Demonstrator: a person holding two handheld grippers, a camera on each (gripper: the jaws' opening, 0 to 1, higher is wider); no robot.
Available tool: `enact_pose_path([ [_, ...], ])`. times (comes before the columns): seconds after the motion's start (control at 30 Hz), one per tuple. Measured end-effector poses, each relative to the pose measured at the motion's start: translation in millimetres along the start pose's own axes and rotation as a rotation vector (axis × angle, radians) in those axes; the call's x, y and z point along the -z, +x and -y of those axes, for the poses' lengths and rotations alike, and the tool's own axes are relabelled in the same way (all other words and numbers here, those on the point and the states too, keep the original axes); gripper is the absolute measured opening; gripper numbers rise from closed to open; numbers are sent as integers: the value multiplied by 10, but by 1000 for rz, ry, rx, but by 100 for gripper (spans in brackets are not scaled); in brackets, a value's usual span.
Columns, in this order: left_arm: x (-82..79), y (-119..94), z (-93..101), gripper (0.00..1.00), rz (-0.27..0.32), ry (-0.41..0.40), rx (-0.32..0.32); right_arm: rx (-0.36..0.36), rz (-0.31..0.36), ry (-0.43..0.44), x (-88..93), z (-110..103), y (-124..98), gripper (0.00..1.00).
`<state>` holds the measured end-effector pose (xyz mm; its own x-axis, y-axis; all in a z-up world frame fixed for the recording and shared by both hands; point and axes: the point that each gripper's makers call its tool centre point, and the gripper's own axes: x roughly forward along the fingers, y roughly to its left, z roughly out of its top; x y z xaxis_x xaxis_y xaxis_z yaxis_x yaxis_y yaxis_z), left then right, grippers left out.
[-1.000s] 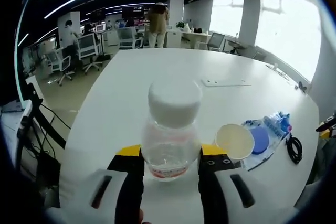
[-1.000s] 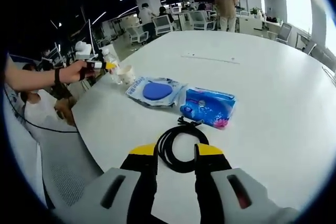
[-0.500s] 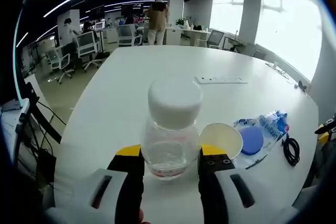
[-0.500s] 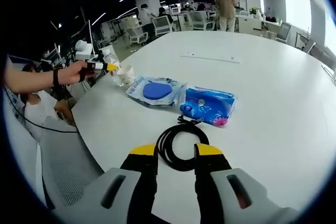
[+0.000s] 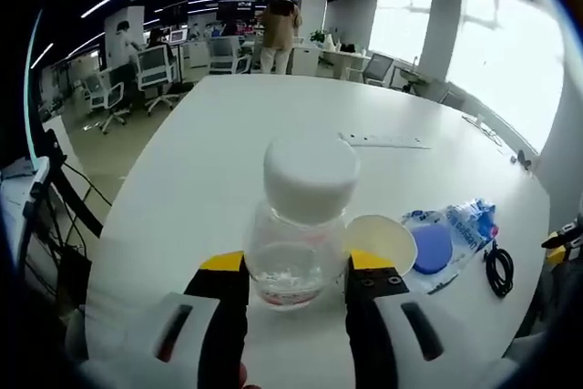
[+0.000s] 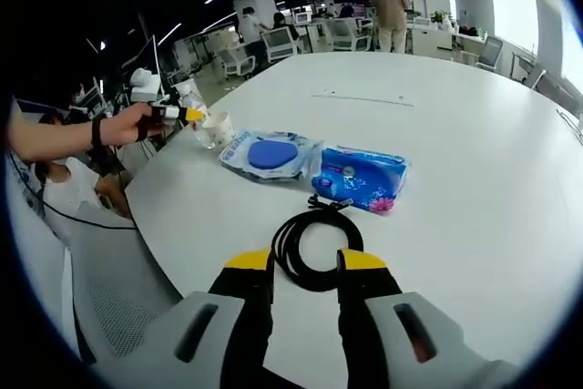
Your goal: Arrange the tabletop items into an orderly group along one side of the table until the central work area is clear of visible clutter.
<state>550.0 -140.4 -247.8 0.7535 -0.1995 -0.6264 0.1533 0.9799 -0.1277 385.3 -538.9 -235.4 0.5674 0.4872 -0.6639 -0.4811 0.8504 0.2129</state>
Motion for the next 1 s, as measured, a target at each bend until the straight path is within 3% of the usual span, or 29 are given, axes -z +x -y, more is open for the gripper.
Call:
enact_pose_path([
  [0.53, 10, -116, 40, 50, 5, 15, 23, 10, -29, 27, 147, 116, 129, 24],
  [1.0, 122, -347, 111, 49, 13, 43, 35, 35, -77, 57, 301, 279, 317, 23],
])
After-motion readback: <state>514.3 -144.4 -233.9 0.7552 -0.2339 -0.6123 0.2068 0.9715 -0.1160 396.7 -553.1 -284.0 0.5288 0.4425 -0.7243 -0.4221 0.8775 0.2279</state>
